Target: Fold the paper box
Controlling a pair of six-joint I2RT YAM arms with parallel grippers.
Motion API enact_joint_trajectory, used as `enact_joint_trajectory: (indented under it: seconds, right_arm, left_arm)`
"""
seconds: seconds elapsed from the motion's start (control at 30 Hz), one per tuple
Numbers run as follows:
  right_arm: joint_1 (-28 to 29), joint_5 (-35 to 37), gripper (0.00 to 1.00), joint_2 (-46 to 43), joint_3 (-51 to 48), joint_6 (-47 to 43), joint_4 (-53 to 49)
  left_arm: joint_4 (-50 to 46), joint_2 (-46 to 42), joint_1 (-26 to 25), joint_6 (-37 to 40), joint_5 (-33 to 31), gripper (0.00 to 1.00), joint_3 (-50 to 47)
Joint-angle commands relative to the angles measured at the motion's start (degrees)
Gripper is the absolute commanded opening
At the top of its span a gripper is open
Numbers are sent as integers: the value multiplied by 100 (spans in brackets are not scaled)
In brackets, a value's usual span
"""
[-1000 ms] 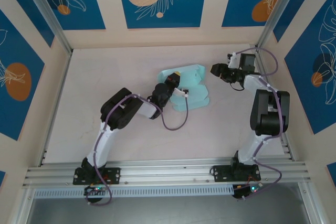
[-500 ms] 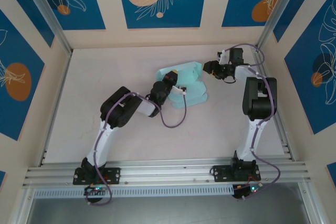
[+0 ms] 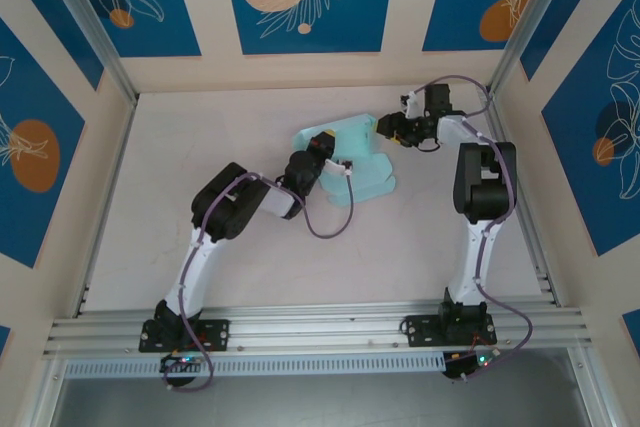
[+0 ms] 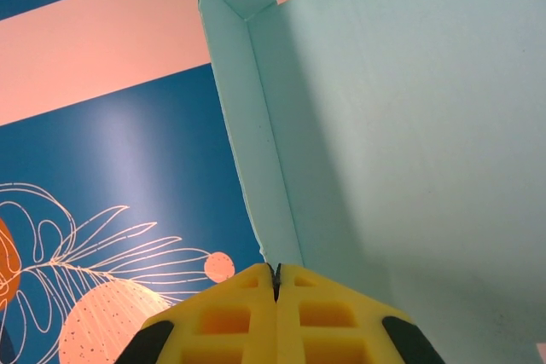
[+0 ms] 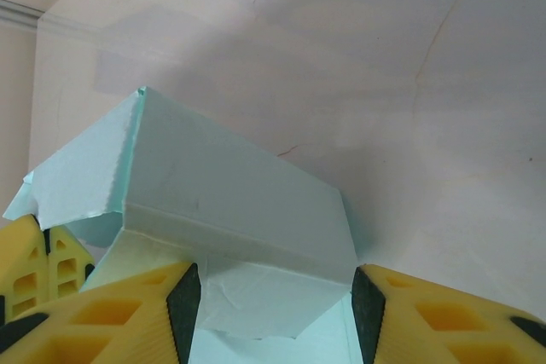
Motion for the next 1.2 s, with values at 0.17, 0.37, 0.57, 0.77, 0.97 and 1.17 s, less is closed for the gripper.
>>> enact_joint_trajectory:
  seconds: [0.17, 0.37, 0.57, 0.77, 0.97, 1.17]
  right_arm:
    - [174, -314, 51, 187, 342, -475, -580]
    - [226, -280, 52, 323, 560, -541, -786]
    - [308, -47, 53, 598, 990, -532, -1110]
    - [424, 229, 55, 736, 1249, -539, -1241]
    - [618, 595, 56, 793, 1423, -685, -1365]
    - [663, 676, 56, 1101, 1957, -742, -1602]
  left_arm:
    - [-281, 219, 75, -78, 151, 0, 93]
    - [-305, 225, 74, -60, 169, 0, 111]
    - [-294, 211, 75, -34, 187, 0, 81]
    - [-296, 181, 74, -17, 248, 0, 48]
    - [-299, 166, 65, -25, 340, 0, -6]
    - [-513, 42, 71, -148, 469, 0, -113]
